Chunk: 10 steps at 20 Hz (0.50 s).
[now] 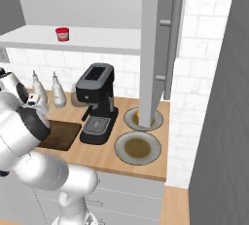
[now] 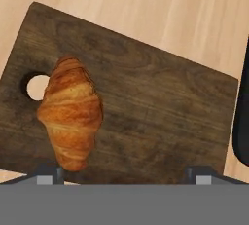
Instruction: From the different types of pastries on the counter, select a croissant and place it on the cutting board. Then retrieve a jar of jam from the cabinet and place it alongside the croissant on the cutting board.
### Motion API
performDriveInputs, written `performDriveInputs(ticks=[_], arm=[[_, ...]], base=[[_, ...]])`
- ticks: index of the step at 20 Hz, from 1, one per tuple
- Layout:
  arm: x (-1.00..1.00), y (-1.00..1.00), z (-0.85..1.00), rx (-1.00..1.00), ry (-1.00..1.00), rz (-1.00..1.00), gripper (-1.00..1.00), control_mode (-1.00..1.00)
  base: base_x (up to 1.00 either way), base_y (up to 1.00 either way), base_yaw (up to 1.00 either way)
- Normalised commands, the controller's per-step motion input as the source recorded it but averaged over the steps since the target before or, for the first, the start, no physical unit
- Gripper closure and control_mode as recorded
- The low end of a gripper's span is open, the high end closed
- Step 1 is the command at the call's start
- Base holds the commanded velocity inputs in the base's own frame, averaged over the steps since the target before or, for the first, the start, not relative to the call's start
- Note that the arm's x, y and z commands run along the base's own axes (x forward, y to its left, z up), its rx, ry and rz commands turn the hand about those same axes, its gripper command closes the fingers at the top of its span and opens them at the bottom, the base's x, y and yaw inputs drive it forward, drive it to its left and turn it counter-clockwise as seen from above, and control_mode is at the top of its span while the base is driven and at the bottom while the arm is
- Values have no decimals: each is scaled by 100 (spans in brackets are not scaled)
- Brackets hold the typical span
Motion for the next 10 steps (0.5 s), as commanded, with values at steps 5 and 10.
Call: performDriveInputs(ticks=[5, 10], arm=[[-26, -79, 45, 0, -7, 0, -100, -100], [-30, -73, 69, 0, -21, 0, -100, -100]], base=[[0, 0, 0], [0, 0, 0]])
